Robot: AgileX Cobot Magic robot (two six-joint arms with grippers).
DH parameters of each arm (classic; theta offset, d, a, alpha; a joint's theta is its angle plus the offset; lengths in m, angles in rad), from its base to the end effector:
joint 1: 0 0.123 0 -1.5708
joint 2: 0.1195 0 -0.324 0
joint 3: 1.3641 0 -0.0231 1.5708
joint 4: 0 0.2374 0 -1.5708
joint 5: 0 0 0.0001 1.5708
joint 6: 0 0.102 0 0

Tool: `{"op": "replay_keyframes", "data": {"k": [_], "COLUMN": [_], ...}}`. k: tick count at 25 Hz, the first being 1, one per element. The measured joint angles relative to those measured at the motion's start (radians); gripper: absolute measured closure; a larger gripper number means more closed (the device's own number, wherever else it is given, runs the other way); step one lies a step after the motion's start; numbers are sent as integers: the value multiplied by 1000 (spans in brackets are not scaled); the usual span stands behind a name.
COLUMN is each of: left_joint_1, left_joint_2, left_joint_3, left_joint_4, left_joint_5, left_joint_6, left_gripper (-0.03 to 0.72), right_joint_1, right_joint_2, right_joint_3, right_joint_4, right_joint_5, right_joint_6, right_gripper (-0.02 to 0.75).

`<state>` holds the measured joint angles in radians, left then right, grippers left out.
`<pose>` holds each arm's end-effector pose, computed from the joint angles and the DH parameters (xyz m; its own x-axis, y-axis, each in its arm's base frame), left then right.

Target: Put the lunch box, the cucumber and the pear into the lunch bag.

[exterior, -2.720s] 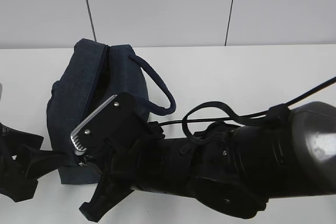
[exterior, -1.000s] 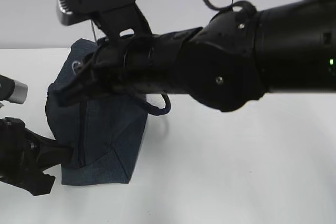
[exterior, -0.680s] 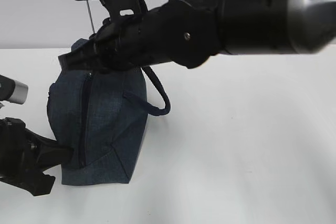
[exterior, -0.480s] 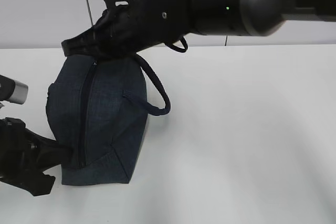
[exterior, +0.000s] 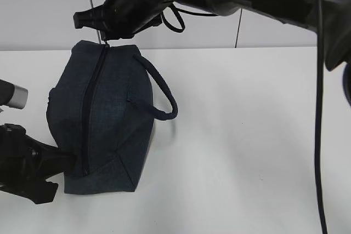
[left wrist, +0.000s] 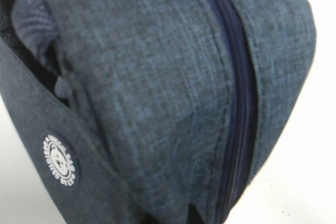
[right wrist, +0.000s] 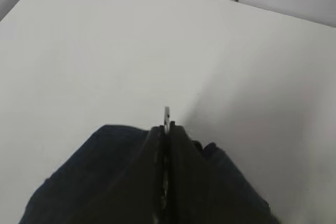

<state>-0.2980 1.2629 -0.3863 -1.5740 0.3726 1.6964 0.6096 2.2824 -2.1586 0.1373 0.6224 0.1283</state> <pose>0.1706 -0.0913 0.2217 -0.6095 0.3059 -0.7314 0.5976 0.7835 -0.1703 0.4528 0.3262 0.2938 -0.6329 -0.1528 -0.7590 -0.4861 0.8415 0.2358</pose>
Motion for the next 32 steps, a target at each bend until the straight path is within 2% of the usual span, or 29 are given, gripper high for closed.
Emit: {"op": "replay_keyframes", "data": {"k": [5,9,11,14,16,29,32], "left_joint_1": [0,0,0,0,0,0,0], "left_joint_2": [0,0,0,0,2,9,9], "left_joint_3": [0,0,1,1,1,1,1], "left_joint_4": [-4,-5,-7,-7,-7,-8,-8], "left_joint_5": [0,2,3,3,3,0,-1], "left_joint_6": [0,0,0,0,0,0,0], "left_gripper": [679,679,680,680,680,680,680], "right_joint_1": [-70,-139,-172,-215,-228,-237,-250], "right_joint_2": [103,152,178,216,226,227,237], "right_joint_3": [-152,-187,-192,-192,-192,-192,-193], "right_joint_4": [168,318,439,669,751,812,896], "right_joint_5": [86,117,126,157,172,191,236], "right_joint_6": [0,-21,-69,-238,-307,-436,-496], "right_gripper": [738,738,738,738,738,738,738]}}
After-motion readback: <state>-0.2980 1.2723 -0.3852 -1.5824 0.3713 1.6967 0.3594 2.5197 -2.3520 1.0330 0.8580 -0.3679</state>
